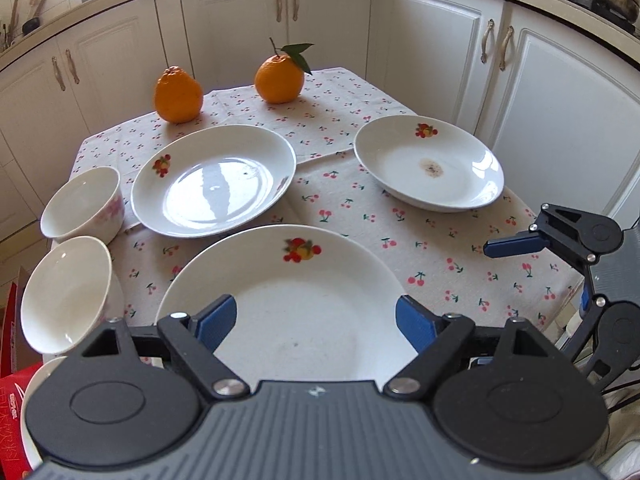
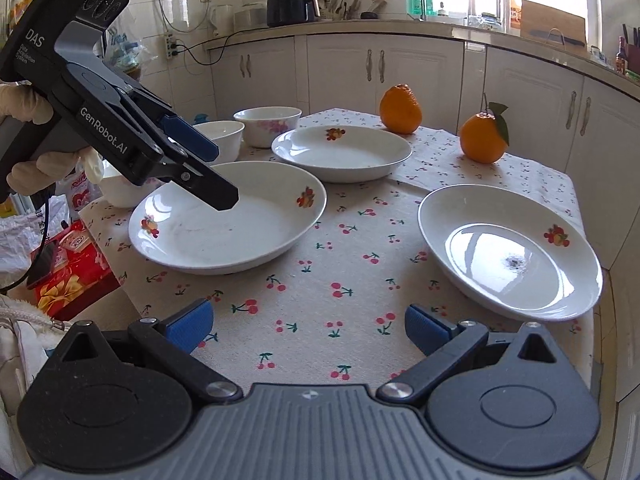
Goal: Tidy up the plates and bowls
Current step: 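Grip the rim of the large fruit-decal white plate with the left gripper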
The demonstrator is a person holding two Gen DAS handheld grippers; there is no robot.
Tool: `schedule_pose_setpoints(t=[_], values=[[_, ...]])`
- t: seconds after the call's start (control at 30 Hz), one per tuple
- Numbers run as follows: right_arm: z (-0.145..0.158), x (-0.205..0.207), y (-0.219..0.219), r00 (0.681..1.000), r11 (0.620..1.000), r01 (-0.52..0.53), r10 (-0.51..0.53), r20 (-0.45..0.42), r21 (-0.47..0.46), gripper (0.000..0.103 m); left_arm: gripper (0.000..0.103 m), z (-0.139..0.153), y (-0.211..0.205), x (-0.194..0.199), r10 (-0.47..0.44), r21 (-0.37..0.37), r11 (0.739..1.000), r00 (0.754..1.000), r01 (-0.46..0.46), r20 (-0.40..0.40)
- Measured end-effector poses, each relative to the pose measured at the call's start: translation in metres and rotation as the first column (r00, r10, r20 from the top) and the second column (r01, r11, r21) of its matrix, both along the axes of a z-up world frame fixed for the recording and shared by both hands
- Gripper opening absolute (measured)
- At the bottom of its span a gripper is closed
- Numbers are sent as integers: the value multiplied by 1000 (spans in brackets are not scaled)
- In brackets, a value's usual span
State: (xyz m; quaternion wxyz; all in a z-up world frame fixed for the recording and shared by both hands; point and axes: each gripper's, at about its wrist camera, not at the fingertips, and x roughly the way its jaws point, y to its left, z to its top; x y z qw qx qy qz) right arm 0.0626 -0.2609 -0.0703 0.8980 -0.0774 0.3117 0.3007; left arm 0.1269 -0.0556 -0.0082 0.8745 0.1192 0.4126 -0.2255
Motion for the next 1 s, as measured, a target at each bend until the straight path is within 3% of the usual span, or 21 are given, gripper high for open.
schedule_pose_setpoints(t=[0.43, 0.6, 0.83, 1.0], values=[[-8, 9, 40, 995, 995, -89, 86, -44, -50, 103, 90, -5, 46, 22, 48, 55, 997, 999, -48, 1], [-10, 13, 56, 992, 990, -117, 114, -49, -76, 103, 98, -13, 57, 32, 44, 46, 998, 998, -42, -41], [-11, 18, 69, 988, 986, -145, 141, -56, -84, 103, 98, -22, 64, 45, 23, -5, 1000, 992, -24, -122], [-15, 20, 72, 987, 985, -151, 145, -71, -85, 103, 98, -28, 62, 50, -4, 0, 1000, 989, 4, -146]])
